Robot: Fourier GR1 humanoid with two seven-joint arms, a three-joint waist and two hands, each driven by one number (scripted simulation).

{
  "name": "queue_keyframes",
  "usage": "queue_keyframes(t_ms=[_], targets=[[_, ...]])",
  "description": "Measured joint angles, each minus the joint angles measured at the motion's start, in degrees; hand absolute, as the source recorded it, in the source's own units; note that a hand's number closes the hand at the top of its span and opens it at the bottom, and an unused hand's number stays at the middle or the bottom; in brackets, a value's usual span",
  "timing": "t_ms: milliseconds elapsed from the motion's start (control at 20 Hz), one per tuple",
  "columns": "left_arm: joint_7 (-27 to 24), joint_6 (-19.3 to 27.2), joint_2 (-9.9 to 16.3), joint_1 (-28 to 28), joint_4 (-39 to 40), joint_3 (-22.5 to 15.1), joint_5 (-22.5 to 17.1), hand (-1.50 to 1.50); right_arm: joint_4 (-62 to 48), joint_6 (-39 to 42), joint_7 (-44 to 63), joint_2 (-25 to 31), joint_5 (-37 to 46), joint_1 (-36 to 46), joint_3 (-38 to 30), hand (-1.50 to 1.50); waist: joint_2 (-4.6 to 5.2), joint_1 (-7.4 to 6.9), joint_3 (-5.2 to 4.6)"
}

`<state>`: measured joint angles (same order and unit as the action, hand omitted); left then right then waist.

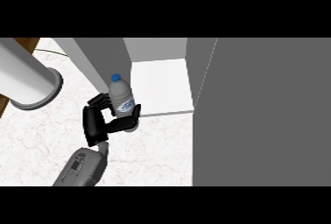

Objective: Pick up the bottled water, place it into the cabinet and close the cabinet

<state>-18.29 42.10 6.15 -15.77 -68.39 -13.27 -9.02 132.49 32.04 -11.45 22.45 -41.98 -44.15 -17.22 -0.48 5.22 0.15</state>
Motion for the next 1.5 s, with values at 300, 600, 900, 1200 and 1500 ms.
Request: queue_keyframes(t_ms=[300, 600, 900, 1200, 1500], targets=[[2.02, 2.1, 2.97, 0.98, -1.36, -2.0, 2.46, -1.5, -0.07, -0.06, 0.05, 0.4, -0.21, 0.76, 1.07, -1.5, 0.03, 0.97, 0.17], [4.11, 3.2, 4.44, 0.96, -2.12, -3.43, 3.41, -1.5, -0.25, -0.43, 0.39, 1.18, -0.33, 2.34, 1.65, -1.5, 0.27, 1.32, 0.19], [4.97, 1.63, 5.7, 1.17, -3.24, -3.73, 2.0, -1.5, -0.36, -0.97, 0.66, 1.69, -0.44, 3.52, 1.98, -1.5, 0.57, 1.75, -0.09], [4.3, -0.19, 6.49, 1.63, -4.03, -3.58, 0.42, -1.5, -0.4, -1.14, 0.84, 2.21, -0.49, 4.08, 1.84, -1.5, 0.78, 2.21, -0.33], [4.9, -1.45, 6.27, 0.87, -3.78, -4.09, -0.32, -1.5, -0.34, -2.5, 1.47, 2.68, -0.55, 4.94, 1.63, -1.5, 0.87, 1.29, -0.34]])
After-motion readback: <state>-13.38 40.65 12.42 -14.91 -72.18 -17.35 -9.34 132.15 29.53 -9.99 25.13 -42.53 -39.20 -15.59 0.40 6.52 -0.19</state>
